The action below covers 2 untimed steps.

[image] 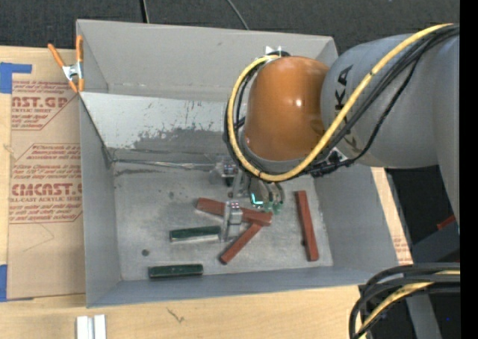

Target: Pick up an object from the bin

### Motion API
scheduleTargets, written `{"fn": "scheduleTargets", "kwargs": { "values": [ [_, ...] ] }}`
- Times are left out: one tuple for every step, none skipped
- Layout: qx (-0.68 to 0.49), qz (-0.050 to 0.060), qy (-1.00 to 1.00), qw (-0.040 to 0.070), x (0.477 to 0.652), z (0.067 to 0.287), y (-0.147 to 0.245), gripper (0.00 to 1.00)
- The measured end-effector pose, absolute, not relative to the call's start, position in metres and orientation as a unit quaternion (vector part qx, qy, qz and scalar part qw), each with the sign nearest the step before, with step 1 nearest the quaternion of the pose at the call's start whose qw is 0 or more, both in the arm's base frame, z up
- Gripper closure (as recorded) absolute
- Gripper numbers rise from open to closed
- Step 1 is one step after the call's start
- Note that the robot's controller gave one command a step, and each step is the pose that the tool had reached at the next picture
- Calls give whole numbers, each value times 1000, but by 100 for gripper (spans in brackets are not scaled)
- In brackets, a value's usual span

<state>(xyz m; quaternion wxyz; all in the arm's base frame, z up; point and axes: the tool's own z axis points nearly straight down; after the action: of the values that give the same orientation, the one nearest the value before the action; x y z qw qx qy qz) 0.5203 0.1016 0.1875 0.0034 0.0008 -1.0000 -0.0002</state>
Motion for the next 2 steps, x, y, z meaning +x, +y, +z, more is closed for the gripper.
{"fn": "scheduleTargets", "kwargs": {
  "values": [
    [0,-1,-1000,0,522,191,101,0],
    [-24,-1,-1000,0,557,71,75,100]
  ]
}}
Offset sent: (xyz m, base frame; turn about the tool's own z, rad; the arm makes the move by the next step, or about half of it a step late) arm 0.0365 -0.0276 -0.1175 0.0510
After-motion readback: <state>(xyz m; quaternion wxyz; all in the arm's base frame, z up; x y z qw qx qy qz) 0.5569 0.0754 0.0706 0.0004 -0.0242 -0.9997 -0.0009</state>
